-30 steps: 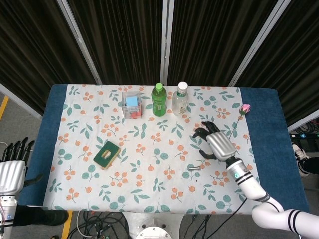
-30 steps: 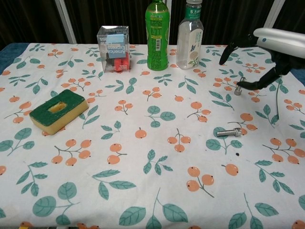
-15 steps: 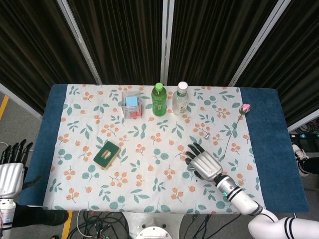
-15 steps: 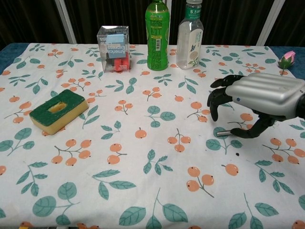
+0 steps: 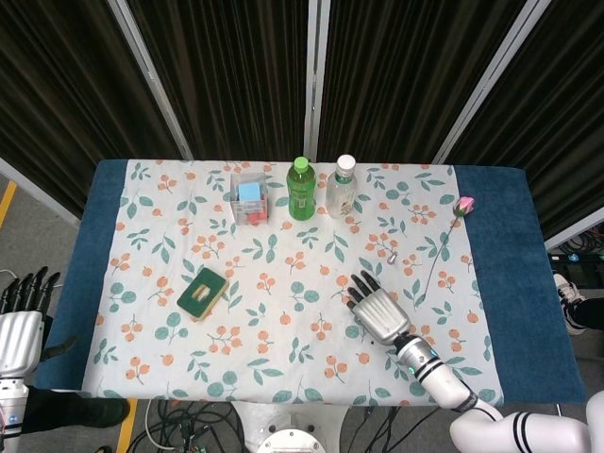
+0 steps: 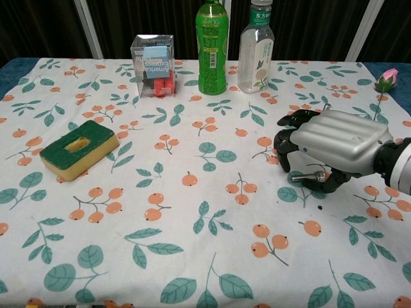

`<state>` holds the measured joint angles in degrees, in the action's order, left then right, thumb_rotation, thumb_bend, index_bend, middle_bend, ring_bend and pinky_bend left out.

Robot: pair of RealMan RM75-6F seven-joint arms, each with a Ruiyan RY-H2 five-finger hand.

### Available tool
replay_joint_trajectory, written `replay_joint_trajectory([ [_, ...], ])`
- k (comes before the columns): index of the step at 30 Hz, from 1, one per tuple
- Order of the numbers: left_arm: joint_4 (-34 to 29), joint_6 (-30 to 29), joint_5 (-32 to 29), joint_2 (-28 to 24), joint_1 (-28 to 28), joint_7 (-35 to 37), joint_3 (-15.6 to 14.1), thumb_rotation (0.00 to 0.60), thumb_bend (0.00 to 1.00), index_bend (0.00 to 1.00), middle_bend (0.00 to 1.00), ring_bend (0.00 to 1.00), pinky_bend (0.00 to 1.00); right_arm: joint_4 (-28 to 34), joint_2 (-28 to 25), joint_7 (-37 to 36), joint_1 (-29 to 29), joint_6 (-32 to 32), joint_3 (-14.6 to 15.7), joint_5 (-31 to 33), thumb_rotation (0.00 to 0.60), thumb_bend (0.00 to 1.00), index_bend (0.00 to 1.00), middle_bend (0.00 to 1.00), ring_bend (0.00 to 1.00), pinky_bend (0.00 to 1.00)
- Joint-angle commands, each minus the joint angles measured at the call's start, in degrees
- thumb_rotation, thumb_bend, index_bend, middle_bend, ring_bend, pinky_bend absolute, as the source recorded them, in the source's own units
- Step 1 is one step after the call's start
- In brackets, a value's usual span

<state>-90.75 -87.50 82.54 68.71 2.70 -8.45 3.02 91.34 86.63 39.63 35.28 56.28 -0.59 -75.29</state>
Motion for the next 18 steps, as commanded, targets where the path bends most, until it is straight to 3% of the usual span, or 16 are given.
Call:
replay_joint_trajectory([
  [1, 0.1, 0.0, 0.0, 0.0, -0.1, 0.1, 0.0, 0.600, 0.06, 0.09, 0.00, 0.00, 0.00, -0.3, 0.4, 0.4, -0.1, 0.4, 0.1, -0.2, 0.600, 0.27, 0.47, 0.21, 0.00, 0.00],
  [18, 0.3, 0.2, 0.0, 0.1, -0.2, 0.4, -0.1, 0.600, 0.06, 0.09, 0.00, 0.00, 0.00, -2.0, 1.6, 0.1, -0.3, 0.8, 0.6, -0.3, 0.600, 0.27, 0.51, 0.21, 0.00, 0.00],
])
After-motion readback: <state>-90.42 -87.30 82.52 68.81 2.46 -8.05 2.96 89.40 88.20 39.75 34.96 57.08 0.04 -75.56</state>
